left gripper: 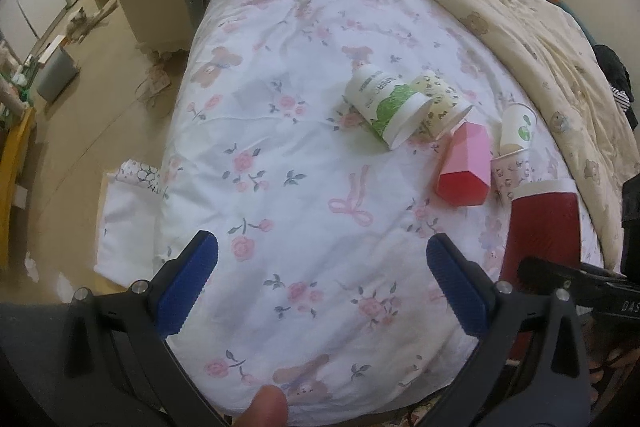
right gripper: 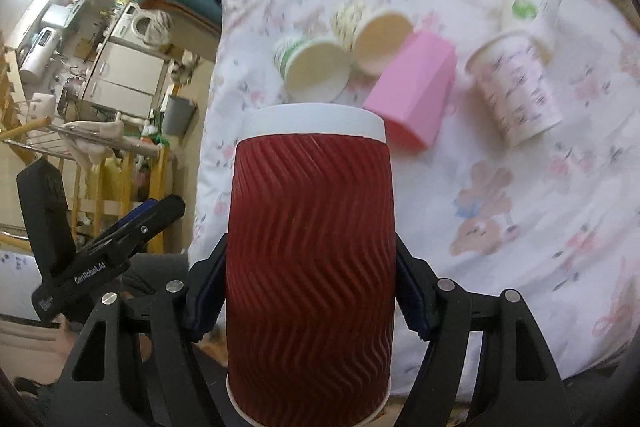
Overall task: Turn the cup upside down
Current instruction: 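Lift the red cup with the right gripper and rotate its white base upward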
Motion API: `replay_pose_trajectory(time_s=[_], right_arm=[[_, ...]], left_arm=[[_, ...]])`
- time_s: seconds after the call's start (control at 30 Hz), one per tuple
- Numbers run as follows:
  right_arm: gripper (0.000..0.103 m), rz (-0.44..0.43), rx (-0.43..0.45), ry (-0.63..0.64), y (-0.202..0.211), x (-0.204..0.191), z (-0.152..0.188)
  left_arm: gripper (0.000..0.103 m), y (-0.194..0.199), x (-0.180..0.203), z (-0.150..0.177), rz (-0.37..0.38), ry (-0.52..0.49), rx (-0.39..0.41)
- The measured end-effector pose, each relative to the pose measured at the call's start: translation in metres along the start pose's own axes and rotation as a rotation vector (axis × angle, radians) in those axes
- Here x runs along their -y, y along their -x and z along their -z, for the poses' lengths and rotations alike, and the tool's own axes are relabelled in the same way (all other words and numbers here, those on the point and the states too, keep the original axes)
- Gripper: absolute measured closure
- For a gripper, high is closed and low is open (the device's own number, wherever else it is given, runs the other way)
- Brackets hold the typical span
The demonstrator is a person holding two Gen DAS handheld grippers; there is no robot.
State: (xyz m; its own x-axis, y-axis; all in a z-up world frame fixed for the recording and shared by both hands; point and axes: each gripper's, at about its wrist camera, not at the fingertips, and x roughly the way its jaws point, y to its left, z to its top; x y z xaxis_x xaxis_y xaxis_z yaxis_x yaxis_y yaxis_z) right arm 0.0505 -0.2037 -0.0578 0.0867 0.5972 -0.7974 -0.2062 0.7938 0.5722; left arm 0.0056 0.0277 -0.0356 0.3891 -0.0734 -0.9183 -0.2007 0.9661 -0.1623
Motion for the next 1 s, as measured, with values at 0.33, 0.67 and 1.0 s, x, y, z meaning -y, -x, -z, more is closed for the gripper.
replay_pose_trajectory(time_s=[0.33,0.67,1.0], right_arm=[[0.028,-0.017,0.095,0.004,0.005,0.016,0.004],[0.028,-0.003,0.112,0.024,0.001,0.012,0.0],[0.028,0.004,0.112,0.06,-0.001,0.005,0.0]], left_arm=[[0.0,0.0,0.005,0.006,0.005,-0.024,0.014],[0.0,0.014,0.035,0.025,0.141,-0.201,0.014],[0.0,0.021,0.071,0.04,0.338,-0.322,-0.037]])
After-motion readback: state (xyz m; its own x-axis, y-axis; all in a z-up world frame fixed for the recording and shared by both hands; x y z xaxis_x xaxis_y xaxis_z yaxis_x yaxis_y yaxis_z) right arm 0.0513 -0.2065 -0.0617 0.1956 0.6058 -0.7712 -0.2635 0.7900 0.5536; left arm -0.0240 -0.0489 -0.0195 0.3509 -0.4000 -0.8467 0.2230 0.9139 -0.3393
